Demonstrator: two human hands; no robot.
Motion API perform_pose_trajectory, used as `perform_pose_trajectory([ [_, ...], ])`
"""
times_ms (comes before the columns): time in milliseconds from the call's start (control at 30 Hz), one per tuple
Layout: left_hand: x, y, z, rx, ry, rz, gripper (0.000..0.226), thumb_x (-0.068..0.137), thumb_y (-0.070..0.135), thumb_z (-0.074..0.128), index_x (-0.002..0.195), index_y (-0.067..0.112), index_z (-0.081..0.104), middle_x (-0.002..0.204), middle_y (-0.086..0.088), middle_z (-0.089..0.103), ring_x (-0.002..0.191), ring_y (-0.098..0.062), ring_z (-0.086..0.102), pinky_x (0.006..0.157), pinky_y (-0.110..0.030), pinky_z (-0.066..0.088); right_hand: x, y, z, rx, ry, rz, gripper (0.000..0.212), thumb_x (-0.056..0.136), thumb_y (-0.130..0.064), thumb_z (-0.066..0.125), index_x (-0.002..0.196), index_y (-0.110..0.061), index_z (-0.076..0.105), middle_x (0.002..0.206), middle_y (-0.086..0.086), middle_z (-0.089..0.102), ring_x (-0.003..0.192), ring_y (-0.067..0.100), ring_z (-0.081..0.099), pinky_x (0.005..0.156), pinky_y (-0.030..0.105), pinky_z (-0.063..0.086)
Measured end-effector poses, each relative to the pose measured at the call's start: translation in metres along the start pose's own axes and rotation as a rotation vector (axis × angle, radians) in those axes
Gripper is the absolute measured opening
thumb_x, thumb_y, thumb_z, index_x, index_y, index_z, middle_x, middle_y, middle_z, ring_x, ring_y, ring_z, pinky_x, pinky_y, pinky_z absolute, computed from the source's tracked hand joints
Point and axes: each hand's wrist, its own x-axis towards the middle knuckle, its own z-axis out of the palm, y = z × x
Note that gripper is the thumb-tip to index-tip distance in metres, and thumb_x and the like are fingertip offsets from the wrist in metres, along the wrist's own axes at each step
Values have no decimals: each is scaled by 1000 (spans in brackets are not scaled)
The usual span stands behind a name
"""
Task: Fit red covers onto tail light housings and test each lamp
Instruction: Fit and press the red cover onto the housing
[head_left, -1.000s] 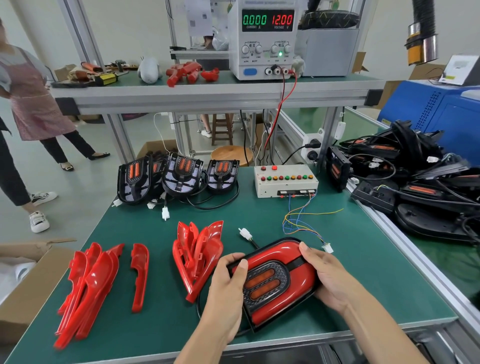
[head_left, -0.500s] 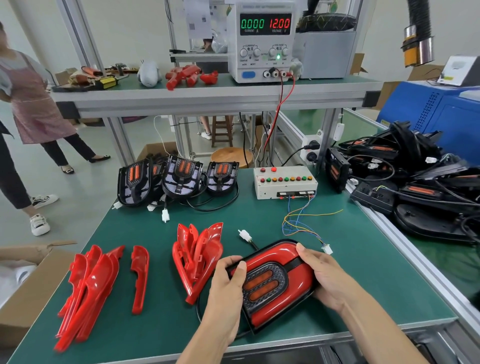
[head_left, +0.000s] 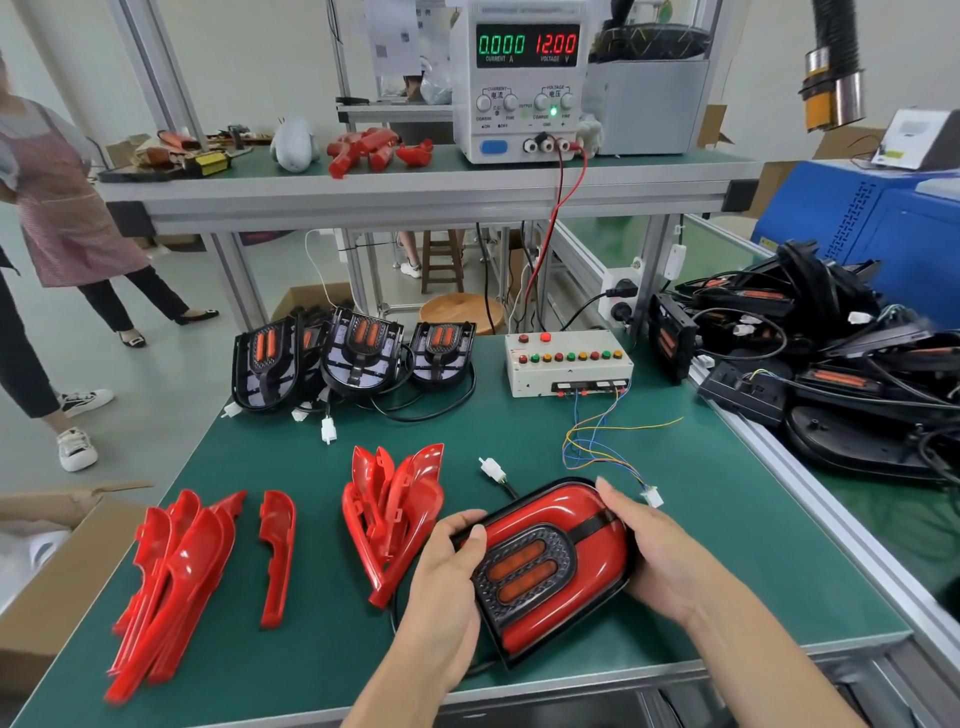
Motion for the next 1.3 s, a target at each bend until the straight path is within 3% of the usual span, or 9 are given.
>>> perform_pose_trajectory([
  [133, -4, 0, -2, 63, -54, 35, 21, 108, 10, 44, 123, 6, 58, 110, -21, 75, 102, -35, 74, 81, -47, 61, 2, 3, 0, -58, 50, -66, 55, 77, -37, 76, 113, 3, 71, 106, 26, 74, 86, 35, 75, 72, 40, 63],
  [267, -5, 0, -5, 121, -44, 67, 22, 106, 10, 49, 123, 4, 62, 113, -18, 75, 105, -32, 73, 93, -51, 59, 4, 2, 3, -94, 83, -72, 55, 74, -39, 77, 109, 3, 70, 100, 26, 75, 80, 34, 75, 66, 38, 62],
  [500, -10, -6, -7, 175, -27, 140, 21, 103, 10, 56, 121, 6, 65, 112, -16, 75, 105, -32, 73, 95, -52, 58, 0, 0, 5, -270, 66, -175, 70, 58, -46, 96, 114, -14, 69, 101, 11, 79, 91, 32, 77, 71, 34, 62],
  [833, -10, -9, -13, 133, -37, 118, 20, 103, 8, 54, 118, 7, 67, 111, -17, 75, 104, -33, 74, 89, -48, 59, -5, -6, 2, -326, -29, -171, 70, 55, -33, 94, 117, -15, 68, 106, 10, 78, 96, 29, 76, 75, 31, 61],
  [967, -14, -4, -13, -12, -96, 65, 24, 104, 2, 48, 122, -2, 63, 114, -25, 73, 102, -36, 74, 77, -39, 62, -6, -6, 1, -297, -54, -180, 51, 61, -31, 91, 108, -19, 75, 110, 14, 76, 99, 30, 75, 79, 33, 60],
  [1100, -18, -3, -15, -127, -176, 53, 34, 95, 5, 52, 126, -7, 58, 116, -31, 70, 101, -38, 73, 76, -38, 62, -7, -8, 3, -176, -43, -107, 25, 84, -37, 78, 100, -18, 80, 105, 16, 77, 90, 28, 76, 73, 34, 61],
  [1233, -22, -6, -18, -125, -260, 47, 46, 91, 3, 67, 134, -6, 52, 121, -30, 69, 106, -37, 72, 80, -36, 61, 0, -8, 1, -149, 73, -36, 30, 95, -35, 64, 90, -11, 81, 100, 23, 76, 82, 31, 76, 68, 36, 62],
  [1300, -24, -3, -20, -130, -273, 39, 66, 80, 16, 83, 135, -5, 52, 125, -31, 67, 111, -39, 70, 84, -37, 61, 3, -7, -2, -151, 78, -24, 31, 99, -32, 61, 91, -10, 81, 101, 24, 76, 83, 32, 76, 68, 36, 62],
])
